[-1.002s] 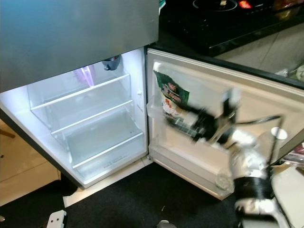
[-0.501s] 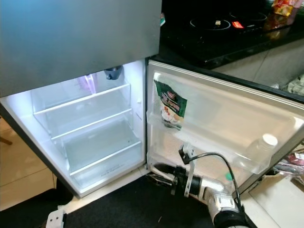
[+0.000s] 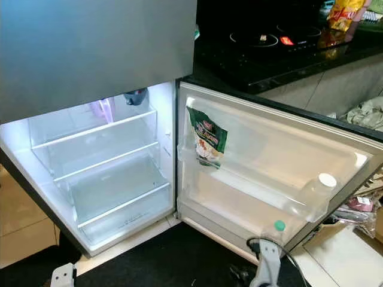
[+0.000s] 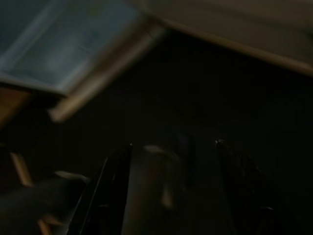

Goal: Restocking fridge

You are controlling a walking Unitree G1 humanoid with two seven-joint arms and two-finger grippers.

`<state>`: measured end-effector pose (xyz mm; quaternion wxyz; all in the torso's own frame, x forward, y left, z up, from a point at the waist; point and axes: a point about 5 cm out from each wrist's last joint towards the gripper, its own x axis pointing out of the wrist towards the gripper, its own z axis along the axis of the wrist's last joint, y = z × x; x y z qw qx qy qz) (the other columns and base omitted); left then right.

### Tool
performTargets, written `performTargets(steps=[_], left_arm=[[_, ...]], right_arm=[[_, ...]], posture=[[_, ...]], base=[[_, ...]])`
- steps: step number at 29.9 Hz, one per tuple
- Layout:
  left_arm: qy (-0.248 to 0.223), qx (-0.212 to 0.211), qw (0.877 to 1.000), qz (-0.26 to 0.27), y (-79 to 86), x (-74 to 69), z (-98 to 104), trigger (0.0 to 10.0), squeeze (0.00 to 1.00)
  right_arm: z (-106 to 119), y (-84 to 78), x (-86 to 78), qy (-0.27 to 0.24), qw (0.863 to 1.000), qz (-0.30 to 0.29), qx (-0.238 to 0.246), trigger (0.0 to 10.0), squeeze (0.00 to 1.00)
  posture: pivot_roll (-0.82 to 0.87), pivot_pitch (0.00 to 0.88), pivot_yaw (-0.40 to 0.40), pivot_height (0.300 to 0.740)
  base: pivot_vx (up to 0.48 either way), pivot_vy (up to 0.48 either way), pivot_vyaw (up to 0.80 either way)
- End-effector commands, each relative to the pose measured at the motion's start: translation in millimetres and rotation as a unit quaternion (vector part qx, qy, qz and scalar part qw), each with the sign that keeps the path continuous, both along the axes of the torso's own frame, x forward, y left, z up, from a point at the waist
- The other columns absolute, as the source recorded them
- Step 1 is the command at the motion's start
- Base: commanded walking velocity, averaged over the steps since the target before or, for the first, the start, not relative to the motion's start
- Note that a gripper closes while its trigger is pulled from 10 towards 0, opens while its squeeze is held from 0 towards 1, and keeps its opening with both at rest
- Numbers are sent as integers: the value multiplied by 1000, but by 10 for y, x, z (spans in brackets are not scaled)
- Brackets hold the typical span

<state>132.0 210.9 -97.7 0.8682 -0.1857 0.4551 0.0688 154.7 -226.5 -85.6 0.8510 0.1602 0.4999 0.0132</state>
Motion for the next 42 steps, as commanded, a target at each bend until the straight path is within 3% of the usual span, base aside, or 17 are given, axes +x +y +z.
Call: performTargets(steps=[1,4,5,7,9,10,12,15,20,28,33,36,38,42], left_arm=[[13,6,1000,-1,32,-52,-15,10000,0],[24,22,999,-29,43,-74,-22,10000,0],[24,22,999,-29,43,-74,-22,10000,0],[37,50,994,-90,-4,-75,-34,10000,0],[41,66,990,-117,-24,-74,-38,10000,0],[52,104,981,-155,-20,-79,-45,10000,0],[68,148,971,-177,-14,-99,-58,10000,0],[76,150,967,-190,-79,-144,-84,10000,0],[80,139,967,-198,-128,-186,-103,10000,0],[88,150,963,-204,-68,-235,-107,10000,0],[99,156,957,-226,-82,-287,-125,10000,0],[89,137,969,-186,-81,-264,-116,10000,0],[86,148,963,-207,-77,-242,-109,10000,0],[87,145,966,-195,-70,-243,-109,10000,0]], right_arm=[[-13,-54,-38,11,999,4,-30,10000,0],[-93,-103,-214,69,975,133,-162,10000,0],[-93,-103,-214,69,975,133,-162,10000,0],[-108,-87,-236,78,964,171,-188,10000,0],[-110,-82,-235,79,963,174,-192,10000,0],[-113,-64,-228,79,959,188,-198,10000,0],[-121,-16,-216,78,948,225,-211,10000,0],[-133,47,-205,77,940,248,-221,10000,0],[-138,72,-196,75,934,258,-234,10000,0],[-115,-96,-235,85,929,250,-261,10000,0],[-137,-165,-356,105,926,241,-272,10000,0],[-157,-139,-406,111,928,243,-259,10000,0],[-155,-132,-390,107,923,256,-266,10000,0],[-155,-119,-379,105,927,247,-262,10000,0]], posture=[[-43,0,-1,740],[-41,0,9,740],[-41,0,9,740],[-26,0,1,740],[-26,0,1,740],[-26,0,2,740],[-25,0,0,740],[-28,0,-1,740],[-33,0,-2,740],[-47,0,7,740],[-46,0,0,740],[-44,0,1,740],[-39,0,3,740],[-39,0,3,740]], base=[[0,0,0],[0,0,0],[0,0,0],[0,0,0],[0,0,0],[0,0,0],[0,0,0],[0,0,0],[0,0,0],[0,0,0],[0,0,0],[0,0,0],[0,0,0],[0,0,0]])
